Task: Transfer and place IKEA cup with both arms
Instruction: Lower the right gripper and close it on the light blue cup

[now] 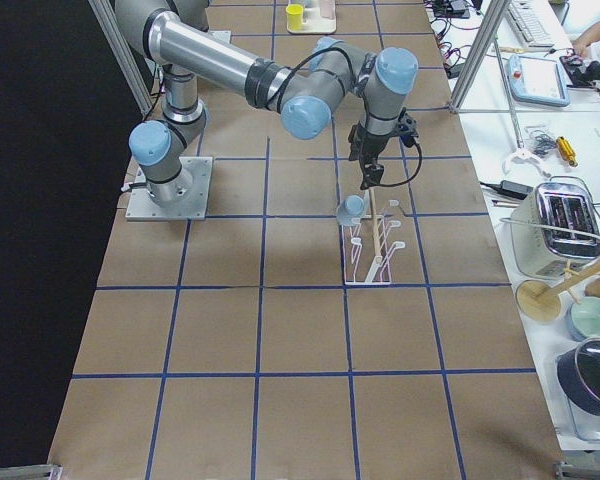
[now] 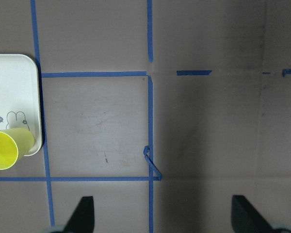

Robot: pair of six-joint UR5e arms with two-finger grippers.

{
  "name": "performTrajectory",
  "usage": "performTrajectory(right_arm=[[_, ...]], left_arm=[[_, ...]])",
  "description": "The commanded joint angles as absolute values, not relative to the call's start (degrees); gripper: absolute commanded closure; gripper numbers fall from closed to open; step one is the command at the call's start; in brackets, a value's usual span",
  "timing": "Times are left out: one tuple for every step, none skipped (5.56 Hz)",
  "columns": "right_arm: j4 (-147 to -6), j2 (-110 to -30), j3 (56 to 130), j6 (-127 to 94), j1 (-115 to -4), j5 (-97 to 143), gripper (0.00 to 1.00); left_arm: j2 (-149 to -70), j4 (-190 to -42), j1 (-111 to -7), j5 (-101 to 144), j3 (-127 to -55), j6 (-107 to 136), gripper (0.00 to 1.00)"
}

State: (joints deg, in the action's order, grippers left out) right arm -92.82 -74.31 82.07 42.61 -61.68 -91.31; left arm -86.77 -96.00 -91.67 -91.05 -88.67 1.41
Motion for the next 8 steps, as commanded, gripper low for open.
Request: performTrajectory(right_arm=[[-103.6,-73.7,90.9,42.4,-61.3,-91.3,0.00],[-110.0,-73.6,94.9,42.4,-61.3,-91.3,0.00],[-111.5,-73.6,96.4,41.9,-61.3,-91.4,0.00],[-111.5,-73.7,97.5,39.6,-61.3,-90.9,0.00],[-112.1,-73.5,97.6,39.2,-61.3,-90.7,0.00],[-113.3,-72.5,97.6,39.4,-61.3,-91.0,0.00],[-113.4,-71.7,97.6,39.4,-61.3,-91.3,0.00],[-113.5,-71.8,96.9,39.3,-61.3,-91.2,0.00]], left_arm=[[-86.7,-96.0,-91.7,-90.9,-88.7,1.4,0.01],[-86.7,-96.0,-91.7,-90.9,-88.7,1.4,0.01],[-86.7,-96.0,-91.7,-90.9,-88.7,1.4,0.01],[-86.7,-96.0,-91.7,-91.0,-88.7,1.4,0.01],[-86.7,-96.0,-91.7,-90.9,-88.7,1.4,0.01],[-86.7,-96.0,-91.7,-90.9,-88.7,1.4,0.01],[-86.7,-96.0,-91.7,-90.9,-88.7,1.4,0.01],[-86.7,-96.1,-91.8,-90.9,-88.7,1.4,0.01]])
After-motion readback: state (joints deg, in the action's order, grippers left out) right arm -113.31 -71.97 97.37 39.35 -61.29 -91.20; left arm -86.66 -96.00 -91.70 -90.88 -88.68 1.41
